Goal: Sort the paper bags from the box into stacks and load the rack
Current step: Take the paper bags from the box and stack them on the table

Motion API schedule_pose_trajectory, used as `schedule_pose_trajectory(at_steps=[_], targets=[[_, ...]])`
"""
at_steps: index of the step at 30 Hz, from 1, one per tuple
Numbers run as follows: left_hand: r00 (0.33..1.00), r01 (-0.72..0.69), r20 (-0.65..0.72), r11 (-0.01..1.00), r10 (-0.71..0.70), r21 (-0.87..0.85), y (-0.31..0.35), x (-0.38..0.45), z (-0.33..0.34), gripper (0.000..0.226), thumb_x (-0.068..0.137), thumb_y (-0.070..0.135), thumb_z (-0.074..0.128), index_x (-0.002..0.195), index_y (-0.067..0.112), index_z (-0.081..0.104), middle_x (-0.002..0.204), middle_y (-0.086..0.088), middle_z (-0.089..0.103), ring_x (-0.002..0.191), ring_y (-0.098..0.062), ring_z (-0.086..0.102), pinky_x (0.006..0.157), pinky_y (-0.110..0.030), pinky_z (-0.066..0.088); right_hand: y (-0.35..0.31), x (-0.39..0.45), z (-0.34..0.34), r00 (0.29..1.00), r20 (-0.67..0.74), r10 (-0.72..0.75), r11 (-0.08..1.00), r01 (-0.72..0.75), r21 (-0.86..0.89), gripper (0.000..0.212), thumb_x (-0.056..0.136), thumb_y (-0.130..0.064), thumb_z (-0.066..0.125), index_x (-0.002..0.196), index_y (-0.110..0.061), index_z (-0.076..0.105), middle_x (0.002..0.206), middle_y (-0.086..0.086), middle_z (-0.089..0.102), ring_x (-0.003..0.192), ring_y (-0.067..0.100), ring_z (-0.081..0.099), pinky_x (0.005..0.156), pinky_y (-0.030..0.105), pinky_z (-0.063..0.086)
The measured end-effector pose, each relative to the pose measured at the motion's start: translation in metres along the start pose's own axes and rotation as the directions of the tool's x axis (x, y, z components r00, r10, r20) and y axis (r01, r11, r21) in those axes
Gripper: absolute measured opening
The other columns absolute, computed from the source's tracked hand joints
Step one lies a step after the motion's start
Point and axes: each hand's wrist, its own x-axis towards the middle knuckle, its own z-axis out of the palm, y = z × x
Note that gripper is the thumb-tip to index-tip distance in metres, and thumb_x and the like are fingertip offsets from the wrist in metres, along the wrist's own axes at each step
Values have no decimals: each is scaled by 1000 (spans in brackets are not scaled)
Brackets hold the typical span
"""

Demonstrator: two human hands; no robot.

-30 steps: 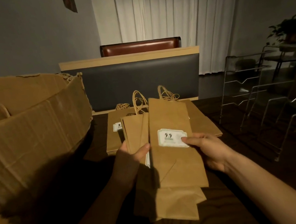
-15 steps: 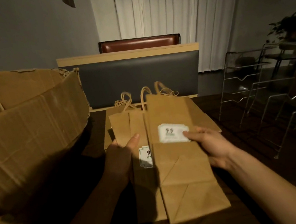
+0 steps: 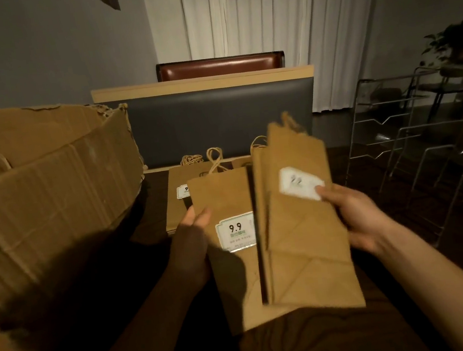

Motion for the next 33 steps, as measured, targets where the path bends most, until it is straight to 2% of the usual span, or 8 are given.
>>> schedule_pose_trajectory(at_steps=[4, 7, 10, 13, 18, 22, 26, 33], targets=[[957, -96, 287, 977, 37, 193, -8, -22, 10, 13, 97, 25, 56, 108, 32, 60, 101, 12, 74, 89, 3, 70, 72, -14, 52, 34, -1, 32, 995, 53, -88, 968, 98, -232, 26, 99, -14, 55, 124, -9, 60, 109, 16, 73, 92, 28, 73, 69, 36, 61], [915, -266, 371, 928, 158, 262, -9, -29, 12, 40, 86, 10, 71, 115, 34, 56, 109, 17, 72, 103, -3, 68, 80, -17, 53, 27, -8, 42, 880, 99, -464, 821, 469, -326, 24, 97, -13, 57, 121, -12, 63, 111, 9, 73, 100, 25, 72, 75, 31, 59], [841, -531, 281, 803, 462, 270, 7, -28, 14, 39, 83, 0, 71, 104, 29, 55, 99, 20, 73, 94, -5, 71, 80, -22, 57, 13, -25, 51, 684, 170, -709, 648, 728, -223, 28, 92, -18, 58, 120, -18, 60, 115, 1, 72, 107, 20, 68, 82, 28, 56], [775, -631, 172, 731, 608, 261, 21, -32, 18, 39, 82, 0, 71, 93, 32, 52, 88, 27, 71, 85, 1, 70, 77, -20, 57, 10, -40, 62, 611, 310, -729, 562, 792, -239, 34, 87, -25, 59, 120, -33, 54, 116, -15, 69, 111, 9, 65, 86, 21, 53], [893, -444, 252, 825, 374, 350, -7, -27, 14, 43, 86, 12, 72, 107, 42, 48, 101, 29, 65, 99, 14, 60, 81, -7, 47, 24, -25, 52, 694, 335, -637, 584, 718, -378, 37, 87, -26, 61, 123, -32, 53, 121, -18, 67, 117, 6, 62, 100, 30, 51], [948, -280, 282, 814, 151, 508, -33, -12, 5, 68, 85, 12, 73, 137, 33, 35, 127, 16, 56, 126, -8, 51, 107, -28, 39, 33, -15, 35, 821, 332, -464, 697, 570, -435, 53, 84, -24, 66, 134, -29, 49, 128, -14, 65, 122, 6, 59, 105, 35, 48], [951, -291, 243, 815, 190, 501, -33, -7, 6, 85, 84, 5, 72, 149, 29, 23, 139, 4, 53, 130, -12, 49, 113, -45, 38, 39, -10, 36, 873, 315, -372, 779, 479, -406, 60, 88, -14, 67, 138, -35, 43, 127, -12, 65, 122, 9, 59, 102, 36, 48], [866, -494, 112, 799, 487, 342, 0, 20, -6, 86, 81, 7, 72, 152, 29, 29, 143, 6, 48, 131, -11, 49, 111, -43, 42, 6, 21, 97, 866, 174, -469, 728, 490, -479, 61, 84, -3, 71, 130, -36, 50, 120, -14, 66, 112, 6, 62, 94, 30, 52]])
